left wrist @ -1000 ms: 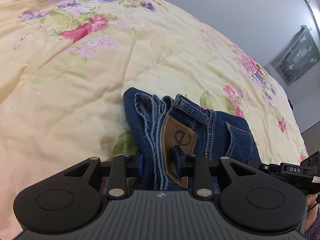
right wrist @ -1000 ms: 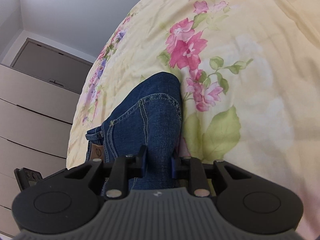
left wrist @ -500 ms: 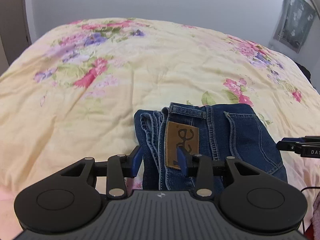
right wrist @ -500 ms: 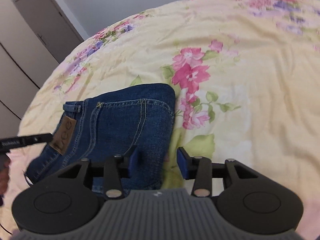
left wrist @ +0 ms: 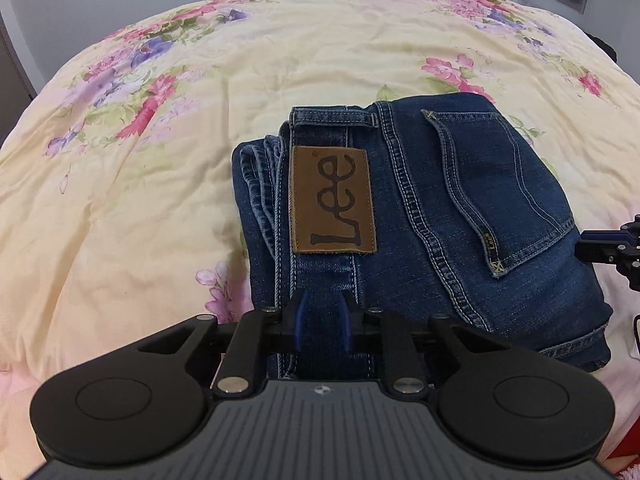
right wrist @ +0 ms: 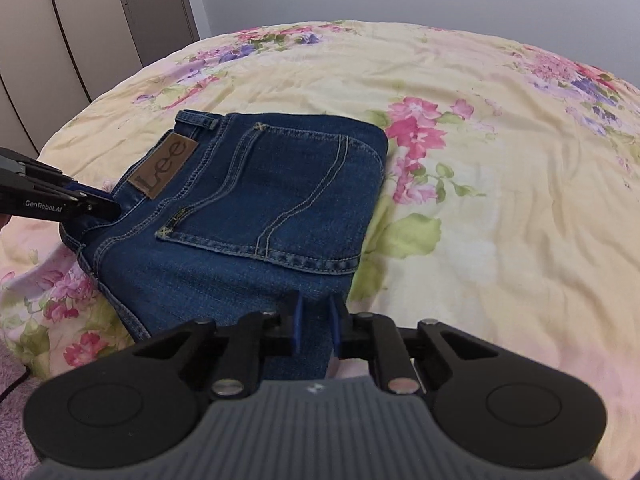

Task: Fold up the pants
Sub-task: 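Open both tools and pull them back from the folded jeans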

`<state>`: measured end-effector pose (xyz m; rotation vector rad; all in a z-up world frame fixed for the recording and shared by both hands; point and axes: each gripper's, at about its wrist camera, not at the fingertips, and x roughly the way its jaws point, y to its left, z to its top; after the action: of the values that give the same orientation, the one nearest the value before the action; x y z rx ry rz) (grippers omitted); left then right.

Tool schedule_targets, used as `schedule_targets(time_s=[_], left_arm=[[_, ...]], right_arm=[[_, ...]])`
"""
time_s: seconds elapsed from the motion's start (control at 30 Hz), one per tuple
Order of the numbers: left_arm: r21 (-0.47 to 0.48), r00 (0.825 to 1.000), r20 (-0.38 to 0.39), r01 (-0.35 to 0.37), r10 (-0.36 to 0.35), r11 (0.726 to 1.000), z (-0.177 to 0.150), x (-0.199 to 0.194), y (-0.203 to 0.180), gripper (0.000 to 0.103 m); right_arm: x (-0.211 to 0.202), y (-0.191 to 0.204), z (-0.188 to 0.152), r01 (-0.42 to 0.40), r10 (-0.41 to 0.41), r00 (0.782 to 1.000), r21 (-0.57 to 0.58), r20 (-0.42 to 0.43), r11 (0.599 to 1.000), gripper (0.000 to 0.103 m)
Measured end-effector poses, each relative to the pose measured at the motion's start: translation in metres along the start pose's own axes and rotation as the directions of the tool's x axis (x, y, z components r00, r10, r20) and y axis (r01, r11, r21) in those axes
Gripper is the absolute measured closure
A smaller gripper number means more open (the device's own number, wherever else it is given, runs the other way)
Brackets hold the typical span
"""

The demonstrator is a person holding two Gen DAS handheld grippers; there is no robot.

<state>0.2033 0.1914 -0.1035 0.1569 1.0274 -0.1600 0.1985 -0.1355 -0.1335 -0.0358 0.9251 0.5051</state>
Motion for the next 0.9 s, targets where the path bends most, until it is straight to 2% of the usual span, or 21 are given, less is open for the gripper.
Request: schedule_targets(time_s=[0.17, 0.27, 0.4, 0.5, 0.63, 0.73, 0.8, 0.9], left_arm=[[-0.016, 1.000, 0.003, -0.020, 0.020, 1.000, 0.003, -0.008, -0.003, 0.080], [-0.015, 0.998, 0.057, -0.036, 0.037, 0.999, 0.004, -0.032, -0.007, 0.079], [-0.035, 0.985, 0.166, -0.037, 0.042, 0.999, 0.000, -0.081, -0.018, 0.069], [-0.061, 0.965, 0.254, -0.046, 0.060, 0.997, -0.010, -0.121, -0.031, 0.058], [-0.088, 0.931, 0.352, -0.067, 0.094, 0.994, -0.023, -0.166, -0.052, 0.037], [-0.118, 0.910, 0.396, -0.081, 0.122, 0.990, -0.035, -0.191, -0.065, 0.025], [-0.125, 0.899, 0.416, -0.092, 0.137, 0.988, -0.043, -0.205, -0.073, 0.021], [-0.145, 0.870, 0.454, -0.143, 0.195, 0.979, -0.058, -0.221, -0.084, 0.014]], right_arm=[[0.004, -0.001, 0.004, 0.002, -0.002, 0.999, 0.013, -0.033, 1.000, 0.092], [-0.011, 0.002, 0.012, -0.004, 0.004, 1.000, 0.008, -0.016, 1.000, 0.091], [-0.051, 0.011, 0.017, -0.008, 0.009, 0.997, -0.016, 0.072, 1.000, 0.086], [-0.085, 0.020, 0.019, -0.007, 0.011, 0.990, -0.026, 0.142, 1.000, 0.075], [-0.130, 0.033, 0.015, -0.003, 0.012, 0.974, -0.040, 0.224, 0.999, 0.071], [-0.161, 0.042, 0.006, 0.011, 0.001, 0.957, -0.037, 0.289, 0.999, 0.064], [-0.179, 0.046, -0.002, 0.018, -0.006, 0.944, -0.031, 0.330, 0.999, 0.060], [-0.198, 0.051, -0.014, 0.025, -0.013, 0.930, -0.028, 0.368, 0.999, 0.054]])
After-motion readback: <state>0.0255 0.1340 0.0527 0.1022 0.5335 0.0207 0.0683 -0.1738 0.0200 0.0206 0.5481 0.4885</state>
